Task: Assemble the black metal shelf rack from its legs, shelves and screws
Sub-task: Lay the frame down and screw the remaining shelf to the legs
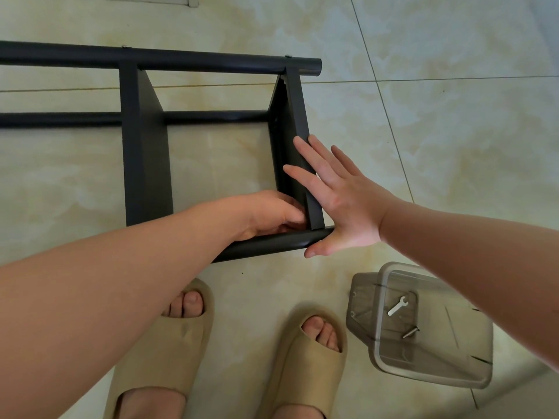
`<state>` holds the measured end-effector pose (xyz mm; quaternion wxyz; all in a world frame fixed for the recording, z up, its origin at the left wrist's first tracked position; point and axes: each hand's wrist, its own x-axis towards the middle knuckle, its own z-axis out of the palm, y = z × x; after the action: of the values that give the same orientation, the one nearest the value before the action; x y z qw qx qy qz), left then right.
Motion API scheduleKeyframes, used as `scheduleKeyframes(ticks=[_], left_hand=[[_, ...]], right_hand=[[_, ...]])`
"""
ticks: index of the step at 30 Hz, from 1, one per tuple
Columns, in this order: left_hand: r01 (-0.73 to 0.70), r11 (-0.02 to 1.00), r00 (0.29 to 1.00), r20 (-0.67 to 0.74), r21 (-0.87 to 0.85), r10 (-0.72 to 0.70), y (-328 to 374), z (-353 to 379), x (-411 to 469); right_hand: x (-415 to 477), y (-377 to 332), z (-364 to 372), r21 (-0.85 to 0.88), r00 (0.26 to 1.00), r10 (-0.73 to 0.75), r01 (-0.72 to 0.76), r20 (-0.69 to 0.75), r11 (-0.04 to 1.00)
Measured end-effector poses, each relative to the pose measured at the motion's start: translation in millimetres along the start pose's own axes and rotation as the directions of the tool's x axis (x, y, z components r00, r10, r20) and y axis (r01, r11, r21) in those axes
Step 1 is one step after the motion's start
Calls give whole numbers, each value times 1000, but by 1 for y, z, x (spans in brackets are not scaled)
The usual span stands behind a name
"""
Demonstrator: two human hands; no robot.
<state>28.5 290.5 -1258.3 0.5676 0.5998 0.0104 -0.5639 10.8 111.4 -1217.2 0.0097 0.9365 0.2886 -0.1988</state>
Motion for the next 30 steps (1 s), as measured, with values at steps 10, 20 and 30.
scheduleKeyframes(ticks=[10, 20, 30], left_hand=[[7, 997, 1000, -4, -82, -8, -2, -2, 2], [56, 997, 998, 16, -43, -56, -3, -3, 4], [-6, 989, 998, 53, -148, 14, -2, -2, 1]], right_hand=[[0, 0, 1, -5, 1000, -9, 9, -9, 1000], [0, 1, 1, 12, 1000, -12, 12, -15, 1000], [0, 1, 1, 6, 1000, -16, 16, -12, 1000]])
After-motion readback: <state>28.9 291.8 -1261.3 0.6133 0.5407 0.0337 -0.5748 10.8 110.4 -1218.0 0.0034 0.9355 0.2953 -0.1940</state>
